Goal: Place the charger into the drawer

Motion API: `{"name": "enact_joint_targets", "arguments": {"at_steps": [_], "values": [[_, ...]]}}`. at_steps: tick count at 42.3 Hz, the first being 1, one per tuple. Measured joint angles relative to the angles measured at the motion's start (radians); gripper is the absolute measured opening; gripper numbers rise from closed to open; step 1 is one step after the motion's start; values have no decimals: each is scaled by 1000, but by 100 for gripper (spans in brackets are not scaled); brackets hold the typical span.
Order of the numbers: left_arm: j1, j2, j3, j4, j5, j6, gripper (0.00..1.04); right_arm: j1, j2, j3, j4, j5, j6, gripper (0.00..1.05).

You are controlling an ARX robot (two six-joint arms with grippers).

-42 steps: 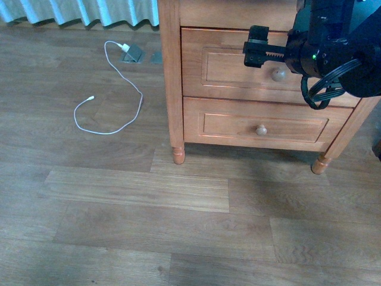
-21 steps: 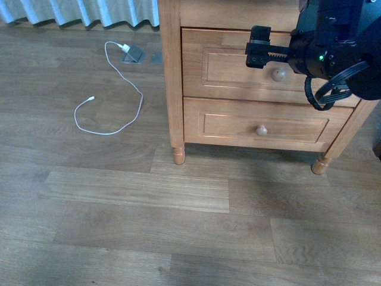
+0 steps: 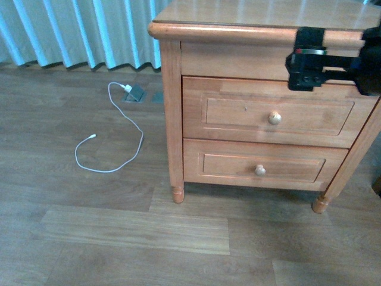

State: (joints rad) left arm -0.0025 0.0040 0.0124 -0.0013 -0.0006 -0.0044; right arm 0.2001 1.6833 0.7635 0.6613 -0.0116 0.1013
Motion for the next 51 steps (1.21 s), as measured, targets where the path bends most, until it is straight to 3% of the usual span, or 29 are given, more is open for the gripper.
{"name": "enact_joint_targets", "arguments": {"at_steps": [17,28,44,46,48,51], "values": [[0,0,0,0,0,0,99,-119,-627,-241,-303,-129,135,96],[0,0,0,0,0,0,99,-267,-1023,-351,-499,-223,193,96],[0,0,0,0,0,0,99,-297,-1065,-370,-517,-230,215,96],[0,0,0,0,0,0,99,-273,-1071,-386,-480,-155,175,92],[0,0,0,0,-1,0,99,-221,-1097,-435,-407,-23,70,80],[0,0,0,0,0,0,99,-206,-1128,-477,-389,2,-13,67]]}}
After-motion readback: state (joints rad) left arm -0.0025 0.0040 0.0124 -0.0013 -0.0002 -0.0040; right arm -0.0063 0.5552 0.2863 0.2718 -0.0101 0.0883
